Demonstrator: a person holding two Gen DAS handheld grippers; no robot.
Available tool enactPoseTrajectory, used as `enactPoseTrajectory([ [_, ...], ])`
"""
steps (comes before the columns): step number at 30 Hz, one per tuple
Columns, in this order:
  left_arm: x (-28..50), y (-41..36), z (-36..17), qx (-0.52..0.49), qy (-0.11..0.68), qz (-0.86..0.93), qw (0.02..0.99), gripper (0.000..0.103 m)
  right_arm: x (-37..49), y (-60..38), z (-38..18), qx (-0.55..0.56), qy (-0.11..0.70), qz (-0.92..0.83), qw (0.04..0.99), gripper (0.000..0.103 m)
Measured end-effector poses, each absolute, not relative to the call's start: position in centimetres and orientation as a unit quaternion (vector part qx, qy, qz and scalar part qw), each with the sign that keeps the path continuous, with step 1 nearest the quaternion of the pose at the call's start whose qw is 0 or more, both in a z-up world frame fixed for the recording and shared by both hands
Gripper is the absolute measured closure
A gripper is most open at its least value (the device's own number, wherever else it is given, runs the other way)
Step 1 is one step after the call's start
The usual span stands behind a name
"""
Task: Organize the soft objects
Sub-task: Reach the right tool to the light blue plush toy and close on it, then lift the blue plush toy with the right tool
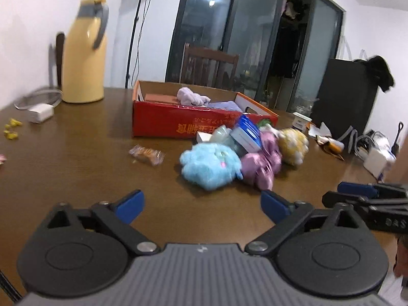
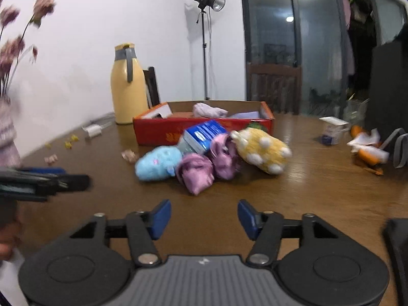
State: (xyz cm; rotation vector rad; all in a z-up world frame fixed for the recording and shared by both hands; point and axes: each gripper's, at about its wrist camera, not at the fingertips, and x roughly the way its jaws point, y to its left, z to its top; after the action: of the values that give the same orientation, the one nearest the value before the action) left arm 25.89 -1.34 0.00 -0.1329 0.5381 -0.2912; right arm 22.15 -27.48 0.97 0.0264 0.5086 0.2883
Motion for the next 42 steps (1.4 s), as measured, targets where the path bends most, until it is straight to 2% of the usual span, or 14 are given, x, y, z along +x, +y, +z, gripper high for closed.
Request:
enactPoseTrajectory([
  [3, 30.4, -1.6, -0.5, -0.088, 0.292, -0.156, 0.939, 0.026, 25.8, -27.4, 1.6, 0.046, 0.252, 0.173, 0.951, 0.062],
  [9, 36.0, -1.6, -2.4, -0.127, 0.326, -0.168, 0.921, 0.028, 34.4, -24.3, 1.4, 0.045, 0.269, 0.207, 0.939, 0.065],
  [10, 36.3, -1.5, -2.8, -0.132, 0.330, -0.171, 0.919, 0.031, 35.5, -23.7, 1.0, 0.044, 0.281, 0.208, 0.936, 0.065],
  [11, 36.6, -1.2, -3.0, -0.143, 0.333, -0.168, 0.917, 0.045, 36.7, -22.9, 0.5, 0.042, 0.291, 0.210, 0.932, 0.065],
  [13, 36.8, -0.3, -3.1, -0.170, 0.339, -0.189, 0.906, 0.052, 38.1, -22.2, 0.0, 0.034, 0.301, 0.214, 0.929, 0.067],
  [15, 36.4, 0.3, -2.9, -0.178, 0.343, -0.209, 0.898, 0.067, 38.9, -21.2, -0.4, 0.009, 0.314, 0.216, 0.924, 0.065],
  [20, 34.8, 0.4, -2.7, -0.172, 0.342, -0.215, 0.898, 0.084, 39.7, -20.6, -1.4, 0.058, 0.347, 0.242, 0.904, 0.066],
  [24, 31.2, 0.7, -1.6, -0.153, 0.327, -0.217, 0.907, 0.086, 36.2, -19.7, -0.7, 0.041, 0.351, 0.263, 0.898, 0.079],
  [28, 26.3, 1.7, -1.3, -0.166, 0.329, -0.241, 0.898, 0.086, 29.6, -19.7, -0.5, 0.041, 0.338, 0.253, 0.906, 0.082],
  [30, 23.6, 1.8, -1.0, -0.156, 0.334, -0.239, 0.898, 0.085, 25.8, -20.5, -0.3, 0.062, 0.333, 0.240, 0.910, 0.101],
  [31, 22.1, 2.0, -0.8, -0.149, 0.332, -0.239, 0.900, 0.084, 24.0, -21.0, -0.3, 0.084, 0.332, 0.236, 0.909, 0.102],
  [34, 18.9, 2.8, -0.4, -0.149, 0.322, -0.228, 0.907, 0.073, 20.4, -21.4, -0.9, 0.103, 0.333, 0.226, 0.909, 0.102],
  [40, 17.8, 4.2, -0.1, -0.164, 0.316, -0.190, 0.915, 0.069, 17.8, -22.8, 0.7, 0.102, 0.299, 0.218, 0.923, 0.093],
  [42, 17.8, 4.3, -0.1, -0.165, 0.312, -0.185, 0.917, 0.060, 17.7, -23.4, 1.4, 0.098, 0.285, 0.212, 0.930, 0.093],
])
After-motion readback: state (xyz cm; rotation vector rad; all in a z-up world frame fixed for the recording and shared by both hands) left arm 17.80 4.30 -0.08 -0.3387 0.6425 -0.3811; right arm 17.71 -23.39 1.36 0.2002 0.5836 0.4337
